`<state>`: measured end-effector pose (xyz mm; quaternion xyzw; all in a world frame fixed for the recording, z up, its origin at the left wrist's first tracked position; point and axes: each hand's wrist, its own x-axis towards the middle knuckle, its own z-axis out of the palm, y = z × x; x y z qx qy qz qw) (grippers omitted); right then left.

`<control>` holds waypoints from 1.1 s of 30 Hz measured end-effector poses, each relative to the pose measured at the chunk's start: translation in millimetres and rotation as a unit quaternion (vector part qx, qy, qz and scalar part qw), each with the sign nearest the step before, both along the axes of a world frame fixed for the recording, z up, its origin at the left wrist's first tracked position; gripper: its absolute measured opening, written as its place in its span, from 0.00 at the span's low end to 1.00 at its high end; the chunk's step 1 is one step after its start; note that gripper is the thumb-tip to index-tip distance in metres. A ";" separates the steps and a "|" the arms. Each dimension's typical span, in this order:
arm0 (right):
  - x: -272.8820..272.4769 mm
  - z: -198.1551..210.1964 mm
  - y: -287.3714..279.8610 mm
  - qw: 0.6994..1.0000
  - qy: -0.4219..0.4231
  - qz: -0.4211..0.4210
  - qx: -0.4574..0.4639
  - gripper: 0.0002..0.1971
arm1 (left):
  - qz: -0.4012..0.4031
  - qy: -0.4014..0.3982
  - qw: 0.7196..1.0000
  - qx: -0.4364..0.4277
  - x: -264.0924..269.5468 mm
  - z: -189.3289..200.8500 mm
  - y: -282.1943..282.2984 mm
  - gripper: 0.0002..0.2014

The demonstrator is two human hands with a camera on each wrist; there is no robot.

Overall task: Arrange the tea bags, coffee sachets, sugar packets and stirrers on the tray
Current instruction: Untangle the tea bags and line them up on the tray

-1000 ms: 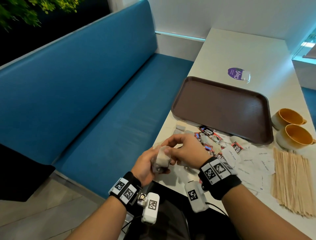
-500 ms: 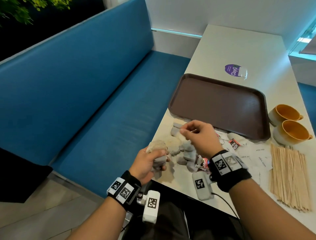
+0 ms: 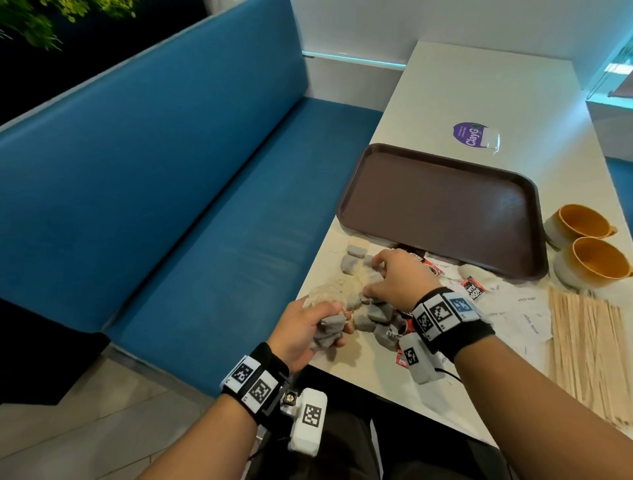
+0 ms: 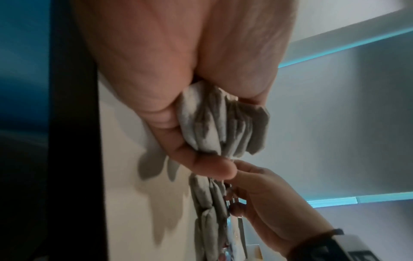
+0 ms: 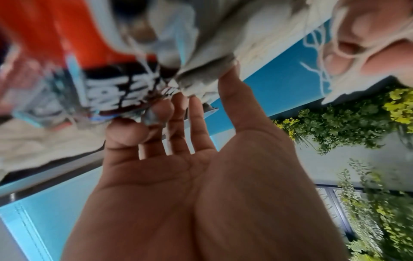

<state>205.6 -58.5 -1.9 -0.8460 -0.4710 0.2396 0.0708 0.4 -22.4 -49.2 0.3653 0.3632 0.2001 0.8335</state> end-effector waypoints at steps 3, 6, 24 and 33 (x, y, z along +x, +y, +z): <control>-1.0 -2.0 0.0 0.999 0.024 -0.019 0.020 0.17 | -0.005 -0.005 1.000 0.000 -1.0 -1.3 0.0 0.09; 5.0 -5.4 -0.9 0.995 0.070 -0.057 0.053 0.15 | -0.009 -0.007 1.000 -0.001 -0.7 -0.1 -0.2 0.12; 11.0 -9.4 -13.3 0.991 0.047 -0.068 0.104 0.09 | -0.007 -0.004 1.000 0.011 -2.9 1.3 -1.0 0.14; 5.9 19.1 -9.7 0.937 0.189 -0.101 0.275 0.08 | -0.006 -0.046 0.999 -0.006 -10.8 -3.0 0.8 0.11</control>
